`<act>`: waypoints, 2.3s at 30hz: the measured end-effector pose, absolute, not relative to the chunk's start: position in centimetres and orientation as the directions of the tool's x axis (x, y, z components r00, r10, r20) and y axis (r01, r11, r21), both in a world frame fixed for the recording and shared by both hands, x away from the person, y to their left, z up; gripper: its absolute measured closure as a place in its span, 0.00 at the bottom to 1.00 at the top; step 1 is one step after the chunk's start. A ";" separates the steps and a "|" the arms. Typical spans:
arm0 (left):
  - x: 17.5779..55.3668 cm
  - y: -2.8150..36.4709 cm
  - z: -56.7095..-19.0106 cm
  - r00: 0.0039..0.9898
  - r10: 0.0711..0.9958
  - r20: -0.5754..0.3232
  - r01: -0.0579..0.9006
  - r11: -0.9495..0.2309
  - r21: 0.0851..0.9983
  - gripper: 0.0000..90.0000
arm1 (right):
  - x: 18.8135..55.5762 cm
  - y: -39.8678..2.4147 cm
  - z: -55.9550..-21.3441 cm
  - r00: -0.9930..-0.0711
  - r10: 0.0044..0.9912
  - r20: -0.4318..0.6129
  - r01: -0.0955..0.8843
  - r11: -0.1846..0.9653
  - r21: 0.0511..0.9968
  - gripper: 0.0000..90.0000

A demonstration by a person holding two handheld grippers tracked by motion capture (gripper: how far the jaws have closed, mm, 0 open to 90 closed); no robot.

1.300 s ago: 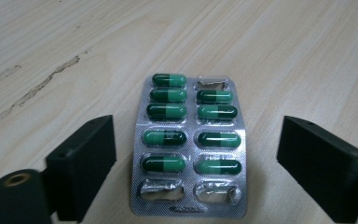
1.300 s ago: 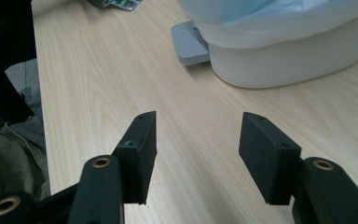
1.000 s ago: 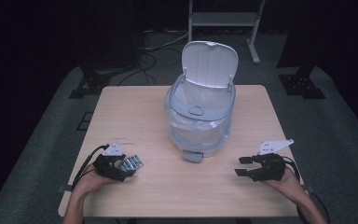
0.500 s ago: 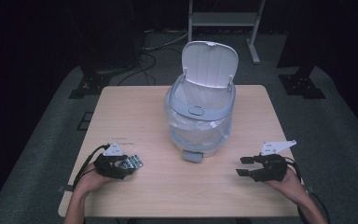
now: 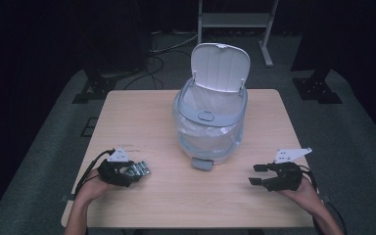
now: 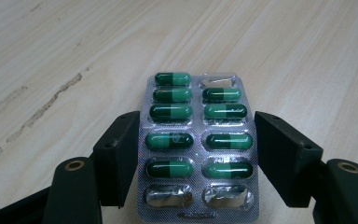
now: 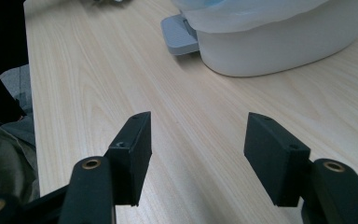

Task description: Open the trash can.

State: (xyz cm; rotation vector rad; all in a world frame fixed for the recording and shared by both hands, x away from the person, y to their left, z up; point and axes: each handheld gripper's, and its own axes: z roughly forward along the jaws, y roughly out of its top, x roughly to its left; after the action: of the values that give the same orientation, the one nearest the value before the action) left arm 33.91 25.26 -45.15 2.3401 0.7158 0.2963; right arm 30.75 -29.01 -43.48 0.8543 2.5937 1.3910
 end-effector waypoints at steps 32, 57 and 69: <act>34.8 22.7 -35.7 0.884 0.462 0.070 0.311 -0.694 0.650 0.37 | 31.5 -28.0 -43.9 -0.842 0.509 0.179 0.443 0.464 0.767 0.35; 36.3 21.3 -30.5 0.899 0.433 0.073 0.290 -0.711 0.641 0.37 | 31.7 -28.2 -44.1 -0.839 0.517 0.171 0.445 0.471 0.762 0.32; 36.9 20.9 -26.9 0.902 0.424 0.079 0.276 -0.708 0.650 0.37 | 31.9 -28.5 -44.0 -0.836 0.519 0.177 0.448 0.461 0.766 0.32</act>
State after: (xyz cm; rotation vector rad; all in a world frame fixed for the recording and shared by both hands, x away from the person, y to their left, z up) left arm 36.89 20.85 -26.86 2.3981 0.4991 0.2921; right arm 31.85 -28.46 -43.99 0.8671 2.6144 1.3336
